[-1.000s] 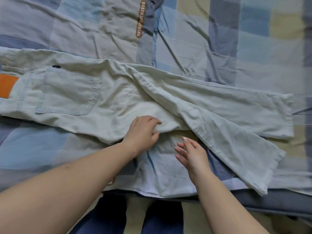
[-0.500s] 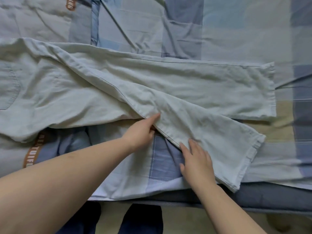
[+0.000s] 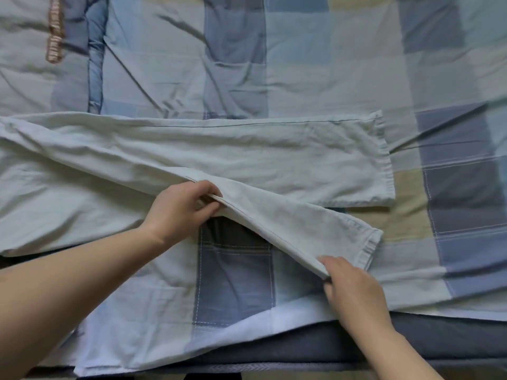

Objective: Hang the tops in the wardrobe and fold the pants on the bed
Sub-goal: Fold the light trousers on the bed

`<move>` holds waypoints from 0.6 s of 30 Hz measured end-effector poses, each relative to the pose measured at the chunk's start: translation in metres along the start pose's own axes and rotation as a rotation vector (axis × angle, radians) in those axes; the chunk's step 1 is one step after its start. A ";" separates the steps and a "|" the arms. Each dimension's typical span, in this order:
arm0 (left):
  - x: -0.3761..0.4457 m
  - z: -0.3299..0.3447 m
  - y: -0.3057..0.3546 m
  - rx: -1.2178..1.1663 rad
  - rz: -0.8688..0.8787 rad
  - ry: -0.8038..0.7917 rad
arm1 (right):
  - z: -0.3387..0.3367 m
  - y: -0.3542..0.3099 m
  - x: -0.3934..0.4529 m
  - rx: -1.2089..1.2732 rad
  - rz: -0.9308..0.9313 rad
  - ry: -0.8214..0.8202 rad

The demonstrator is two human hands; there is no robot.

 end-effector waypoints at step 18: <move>0.142 0.048 0.020 0.089 0.019 -0.079 | -0.108 0.085 0.181 -0.005 0.348 0.168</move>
Point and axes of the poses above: each hand's wrist, its own x-axis towards the middle knuckle, its own z-axis out of the palm, y = z × x, the point moved 5 cm from there along x, towards the middle knuckle, and after that the axes turned 6 degrees about y, right-handed, at the moved point
